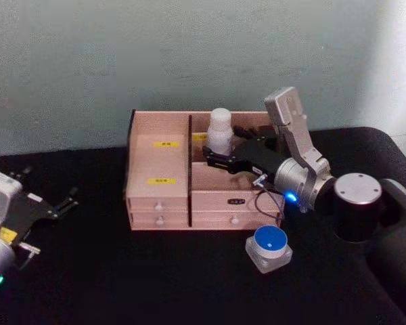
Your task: Pick up the facial cleanser and watermelon frost from the table and place them into the tiered storage box.
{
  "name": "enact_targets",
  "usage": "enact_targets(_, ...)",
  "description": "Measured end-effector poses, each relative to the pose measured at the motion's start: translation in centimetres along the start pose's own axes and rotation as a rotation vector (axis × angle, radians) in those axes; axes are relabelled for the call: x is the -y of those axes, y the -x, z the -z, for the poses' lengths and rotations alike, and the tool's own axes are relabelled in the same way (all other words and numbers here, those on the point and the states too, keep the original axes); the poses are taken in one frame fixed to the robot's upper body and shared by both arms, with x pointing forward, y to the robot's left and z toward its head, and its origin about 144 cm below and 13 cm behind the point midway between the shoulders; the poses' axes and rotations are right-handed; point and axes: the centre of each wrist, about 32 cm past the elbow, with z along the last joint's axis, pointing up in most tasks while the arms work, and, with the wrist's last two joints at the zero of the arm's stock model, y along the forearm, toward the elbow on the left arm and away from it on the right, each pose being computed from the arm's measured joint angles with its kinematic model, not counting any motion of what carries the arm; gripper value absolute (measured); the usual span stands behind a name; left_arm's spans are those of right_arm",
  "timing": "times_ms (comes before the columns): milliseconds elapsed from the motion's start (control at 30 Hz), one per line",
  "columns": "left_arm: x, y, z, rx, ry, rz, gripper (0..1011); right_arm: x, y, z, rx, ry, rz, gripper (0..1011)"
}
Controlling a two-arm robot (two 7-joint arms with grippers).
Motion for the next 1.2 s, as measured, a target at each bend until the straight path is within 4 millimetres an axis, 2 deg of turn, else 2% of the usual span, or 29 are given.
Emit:
enact_targets(267,0.0,0.0,0.0,0.0,0.0,0.0,1001,0.2,0.0,-0.2,0.007,-0.013,0.0,1000)
enact_targets(533,0.0,0.0,0.0,0.0,0.0,0.0,1001,1.6,0.2,-0.9,0.031,-0.059,0.001,1000)
enact_targets(800,0.0,0.0,0.0,0.0,0.0,0.0,1001,4.8,0.2,-1.2,0.04,-0.097,-0.018,1000)
enact_targets(933,0.0,0.0,0.0,0.0,0.0,0.0,1001,7.1,0.2,-1.1,0.049,-0.105,-0.052,1000)
enact_targets(1000,0.0,0.0,0.0,0.0,0.0,0.0,1001,9.1,0.2,-1.0,0.056,-0.107,-0.08,1000)
enact_targets(1033,0.0,0.0,0.0,0.0,0.0,0.0,1001,9.1,0.2,-1.0,0.056,-0.107,-0.08,1000)
enact_targets(1167,0.0,0.0,0.0,0.0,0.0,0.0,1001,11.8,0.5,-0.7,0.064,-0.095,-0.114,1000)
enact_targets(1200,0.0,0.0,0.0,0.0,0.0,0.0,1001,11.8,0.5,-0.7,0.064,-0.095,-0.114,1000)
